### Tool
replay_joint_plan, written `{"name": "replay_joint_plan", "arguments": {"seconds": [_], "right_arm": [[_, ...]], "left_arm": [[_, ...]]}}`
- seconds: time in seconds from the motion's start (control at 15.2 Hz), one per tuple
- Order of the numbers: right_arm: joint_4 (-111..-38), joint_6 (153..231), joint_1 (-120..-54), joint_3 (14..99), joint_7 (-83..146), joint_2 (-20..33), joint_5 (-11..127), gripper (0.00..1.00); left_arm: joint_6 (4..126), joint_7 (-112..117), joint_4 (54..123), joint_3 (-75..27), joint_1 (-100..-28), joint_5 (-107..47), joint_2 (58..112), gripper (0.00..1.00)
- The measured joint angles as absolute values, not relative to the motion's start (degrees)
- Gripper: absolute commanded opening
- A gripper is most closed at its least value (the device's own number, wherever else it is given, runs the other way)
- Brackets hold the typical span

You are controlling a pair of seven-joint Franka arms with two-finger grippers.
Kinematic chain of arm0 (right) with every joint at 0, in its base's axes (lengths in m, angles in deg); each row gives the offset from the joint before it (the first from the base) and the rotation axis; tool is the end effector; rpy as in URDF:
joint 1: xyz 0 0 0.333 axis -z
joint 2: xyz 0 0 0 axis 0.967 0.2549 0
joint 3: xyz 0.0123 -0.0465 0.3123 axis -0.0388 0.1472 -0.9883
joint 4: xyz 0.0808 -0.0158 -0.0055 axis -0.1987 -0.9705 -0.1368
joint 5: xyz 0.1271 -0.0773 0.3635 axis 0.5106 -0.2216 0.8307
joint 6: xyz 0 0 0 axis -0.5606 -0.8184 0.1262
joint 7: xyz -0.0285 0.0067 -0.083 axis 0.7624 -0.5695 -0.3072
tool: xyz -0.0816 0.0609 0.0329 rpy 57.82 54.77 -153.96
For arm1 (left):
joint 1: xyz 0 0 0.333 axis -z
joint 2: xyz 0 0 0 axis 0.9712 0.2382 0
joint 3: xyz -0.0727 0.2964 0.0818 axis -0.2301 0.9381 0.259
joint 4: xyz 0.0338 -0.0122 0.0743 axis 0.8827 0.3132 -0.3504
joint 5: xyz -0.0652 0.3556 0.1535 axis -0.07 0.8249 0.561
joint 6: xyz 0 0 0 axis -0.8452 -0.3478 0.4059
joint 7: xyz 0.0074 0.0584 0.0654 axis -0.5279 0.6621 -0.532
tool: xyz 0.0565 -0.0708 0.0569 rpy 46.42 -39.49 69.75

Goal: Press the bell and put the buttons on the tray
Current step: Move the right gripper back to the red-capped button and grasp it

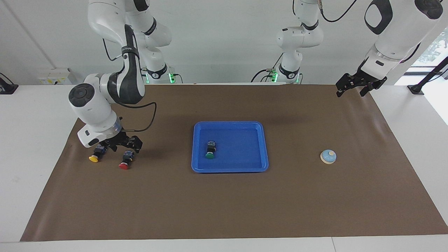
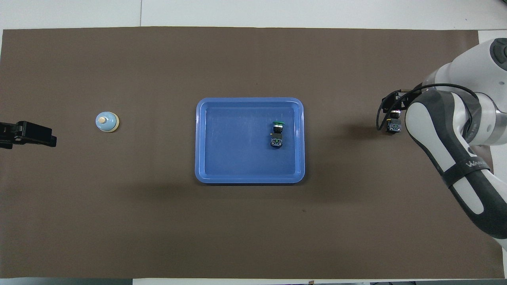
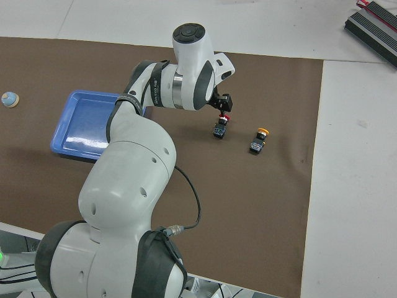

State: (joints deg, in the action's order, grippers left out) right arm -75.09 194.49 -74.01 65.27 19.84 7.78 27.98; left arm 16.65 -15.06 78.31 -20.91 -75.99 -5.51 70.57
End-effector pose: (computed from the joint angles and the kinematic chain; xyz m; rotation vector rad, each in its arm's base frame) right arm 0.6264 -0.0267 0.3781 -3.1339 0.1711 0.0322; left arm 0.5266 -0.0008 0.5921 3.1156 -0.0600 -0.1222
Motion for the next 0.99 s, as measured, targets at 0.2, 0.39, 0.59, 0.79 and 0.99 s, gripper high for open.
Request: {"name": "replay_joint_plan", "arguments": {"seconds": [0.2,0.39,0.59,0.79,0.99], "right_arm": [[-78.68,200.7,-73.2,65.24,20.85,8.66,27.93,1.0],[-80.75,205.83,-73.28,65.14,20.85,10.64,27.92,1.0],[-83.77,211.15,-73.28,65.14,20.85,11.65,27.91,1.0],[-85.19,212.38,-73.28,65.14,20.85,11.69,27.9,0.74],[-85.24,212.38,-73.28,65.14,21.24,11.69,27.88,0.2]], "left_arm": [[16.65,-15.06,78.31,-20.91,-75.99,-5.51,70.57,1.0],[16.65,-15.06,78.31,-20.91,-75.99,-5.51,70.57,1.0],[16.65,-15.06,78.31,-20.91,-75.99,-5.51,70.57,1.0],[16.65,-15.06,78.31,-20.91,-75.99,-5.51,70.57,1.0],[16.65,-15.06,78.31,-20.91,-75.99,-5.51,70.57,1.0]]}}
